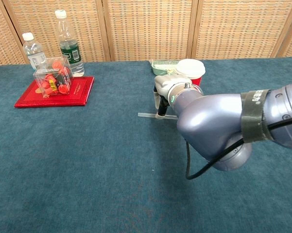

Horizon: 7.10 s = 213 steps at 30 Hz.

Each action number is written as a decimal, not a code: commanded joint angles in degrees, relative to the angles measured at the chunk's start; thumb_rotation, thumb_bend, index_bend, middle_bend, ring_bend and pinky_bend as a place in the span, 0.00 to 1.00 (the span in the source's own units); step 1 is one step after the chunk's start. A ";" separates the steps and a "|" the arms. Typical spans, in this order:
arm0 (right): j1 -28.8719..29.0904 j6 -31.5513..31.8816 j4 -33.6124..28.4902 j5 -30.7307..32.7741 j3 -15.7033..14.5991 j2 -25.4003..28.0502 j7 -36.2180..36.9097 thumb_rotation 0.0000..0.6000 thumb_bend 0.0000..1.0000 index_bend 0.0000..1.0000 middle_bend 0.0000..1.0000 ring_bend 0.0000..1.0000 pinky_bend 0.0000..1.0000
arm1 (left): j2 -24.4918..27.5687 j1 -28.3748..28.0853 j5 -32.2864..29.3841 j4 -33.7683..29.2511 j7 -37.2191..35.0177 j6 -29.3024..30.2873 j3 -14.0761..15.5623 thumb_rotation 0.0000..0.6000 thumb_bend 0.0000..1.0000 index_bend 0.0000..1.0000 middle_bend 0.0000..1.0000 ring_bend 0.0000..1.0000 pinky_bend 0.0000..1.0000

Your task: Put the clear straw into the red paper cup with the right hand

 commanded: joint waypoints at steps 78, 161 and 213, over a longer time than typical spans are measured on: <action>-15.61 -0.93 -42.07 -19.54 18.51 25.90 46.23 1.00 0.61 0.71 1.00 0.97 1.00 | -1.78 0.13 0.73 -0.23 3.44 2.01 -0.35 1.00 0.00 0.00 0.00 0.00 0.00; -11.20 -4.77 -21.41 -16.06 7.81 23.75 63.50 1.00 0.61 0.71 1.00 0.97 1.00 | -3.01 0.11 -1.22 -0.98 8.02 1.99 -1.24 1.00 0.00 0.00 0.00 0.00 0.00; -12.60 -11.29 -5.53 -27.74 3.10 17.86 77.92 1.00 0.61 0.71 1.00 0.97 1.00 | -3.31 -0.53 -1.85 -0.84 8.53 0.33 -1.19 1.00 0.00 0.00 0.00 0.00 0.00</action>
